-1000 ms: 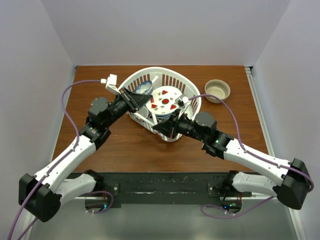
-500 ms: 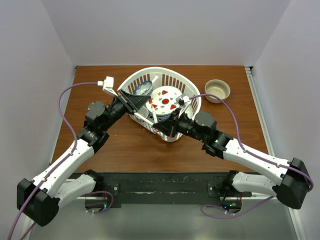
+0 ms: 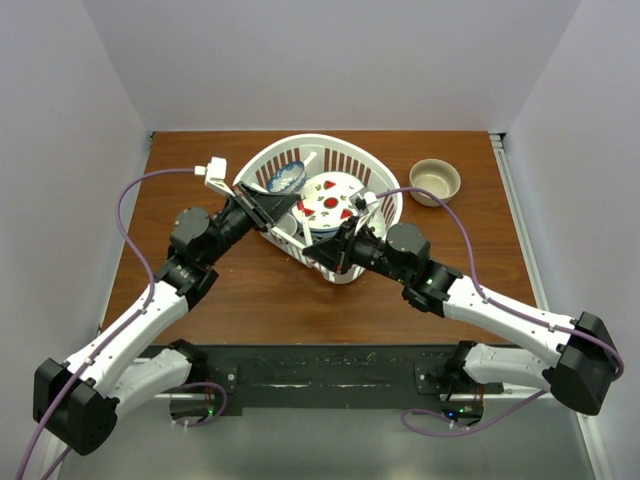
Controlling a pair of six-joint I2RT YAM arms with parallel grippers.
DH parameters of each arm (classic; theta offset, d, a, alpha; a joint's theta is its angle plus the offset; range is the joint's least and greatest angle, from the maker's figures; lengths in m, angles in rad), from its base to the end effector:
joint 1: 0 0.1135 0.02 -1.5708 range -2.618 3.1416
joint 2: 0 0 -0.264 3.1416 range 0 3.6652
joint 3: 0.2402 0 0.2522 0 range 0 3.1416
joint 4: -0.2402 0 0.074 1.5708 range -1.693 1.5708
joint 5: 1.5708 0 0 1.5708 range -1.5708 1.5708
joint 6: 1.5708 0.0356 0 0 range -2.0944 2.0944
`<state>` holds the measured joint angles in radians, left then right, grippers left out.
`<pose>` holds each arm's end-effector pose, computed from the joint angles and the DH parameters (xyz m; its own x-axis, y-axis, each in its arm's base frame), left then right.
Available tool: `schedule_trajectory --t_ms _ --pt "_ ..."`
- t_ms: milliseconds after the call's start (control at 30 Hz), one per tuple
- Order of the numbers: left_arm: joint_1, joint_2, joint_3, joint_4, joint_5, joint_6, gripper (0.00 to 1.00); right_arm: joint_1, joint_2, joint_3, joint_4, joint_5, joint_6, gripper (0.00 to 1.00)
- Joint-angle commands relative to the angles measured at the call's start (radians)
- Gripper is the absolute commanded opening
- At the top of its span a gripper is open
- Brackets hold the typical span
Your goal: Insert the pens into the pen caps
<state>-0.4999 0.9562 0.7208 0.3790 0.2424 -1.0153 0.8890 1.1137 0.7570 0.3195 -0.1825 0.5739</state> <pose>0.1955 -0.1165 0.3459 -0.5063 -0.6633 -0.5511 0.4621 0.3310 -0.8228 0.1607 0.2082 0.3170 -0.4963 0.2358 -0.8355 -0.7245 0.4179 0.5482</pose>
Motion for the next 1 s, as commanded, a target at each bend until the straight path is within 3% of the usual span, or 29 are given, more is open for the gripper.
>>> schedule_trajectory --t_ms 0,967 --pt "-0.003 -0.019 0.022 0.055 -0.015 -0.023 0.00 0.004 0.000 0.007 0.062 -0.009 0.021 0.00" --pt "-0.003 -0.053 0.011 0.015 -0.025 -0.035 0.00 0.011 0.009 0.019 0.072 -0.018 0.044 0.00"
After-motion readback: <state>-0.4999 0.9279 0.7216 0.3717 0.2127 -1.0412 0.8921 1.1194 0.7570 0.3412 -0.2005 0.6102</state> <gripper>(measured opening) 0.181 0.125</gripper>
